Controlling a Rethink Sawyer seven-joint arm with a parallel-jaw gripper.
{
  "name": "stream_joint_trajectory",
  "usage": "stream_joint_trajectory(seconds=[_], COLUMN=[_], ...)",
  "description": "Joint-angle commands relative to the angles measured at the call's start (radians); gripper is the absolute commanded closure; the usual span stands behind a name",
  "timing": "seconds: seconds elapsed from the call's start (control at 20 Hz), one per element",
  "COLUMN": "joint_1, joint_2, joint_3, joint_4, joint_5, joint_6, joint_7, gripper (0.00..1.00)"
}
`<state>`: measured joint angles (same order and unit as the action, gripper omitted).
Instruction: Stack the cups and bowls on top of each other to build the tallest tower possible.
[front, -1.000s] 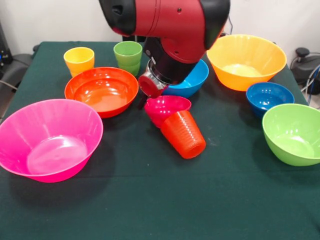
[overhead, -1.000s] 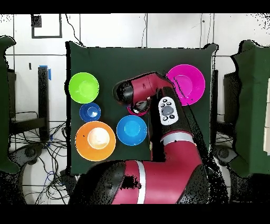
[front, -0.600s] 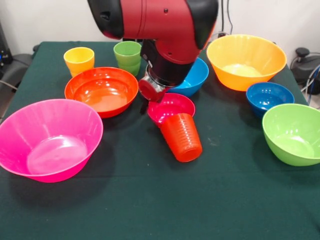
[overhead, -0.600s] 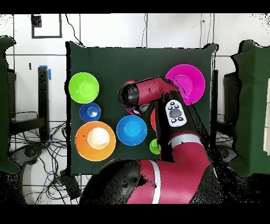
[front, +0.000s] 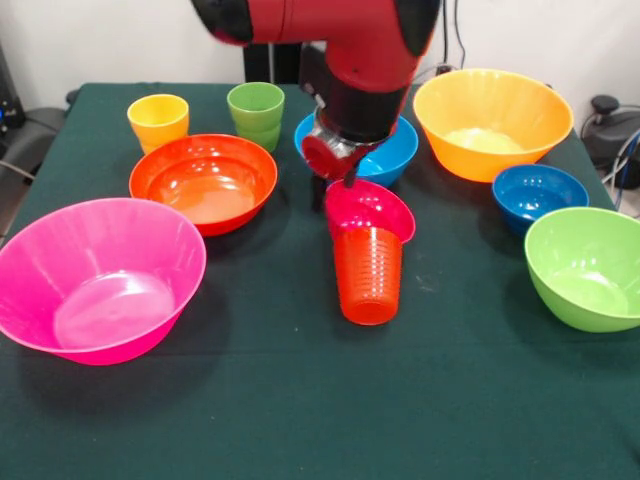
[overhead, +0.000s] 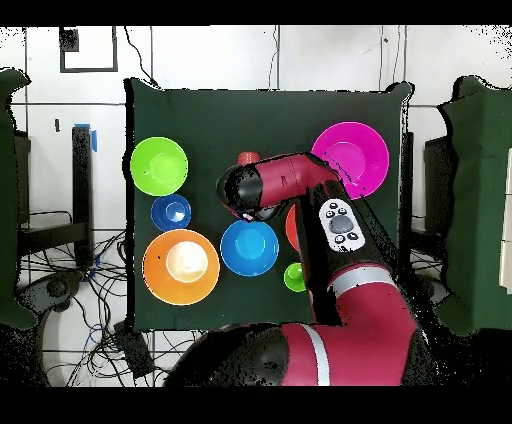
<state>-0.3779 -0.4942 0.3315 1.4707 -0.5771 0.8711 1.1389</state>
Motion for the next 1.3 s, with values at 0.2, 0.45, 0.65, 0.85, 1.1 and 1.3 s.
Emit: stream_joint_trajectory(seconds=[0.2, 0.45, 0.65, 0.85, 1.1, 1.3], joint_1=[-0.033, -0.057, -0.066, -0.074, -0.081, -0.082], joint_2=[-0.105, -0.147, -0.145, -0.17, -0.234, -0.262], joint_3=[0.168, 0.209, 0.225, 0.235, 0.257, 0.259], joint_4=[0.093, 0.088, 0.071, 0.089, 0.121, 0.135], joint_5=[0.032, -0.013, -0.021, -0.019, 0.04, 0.067], joint_6=[-0.077, -0.156, -0.144, -0.134, -0.04, 0.022], joint_7=[-0.109, -0.134, -0.144, -0.138, -0.123, -0.12], gripper=[0.0, 0.0, 0.0, 0.0, 0.0, 0.0])
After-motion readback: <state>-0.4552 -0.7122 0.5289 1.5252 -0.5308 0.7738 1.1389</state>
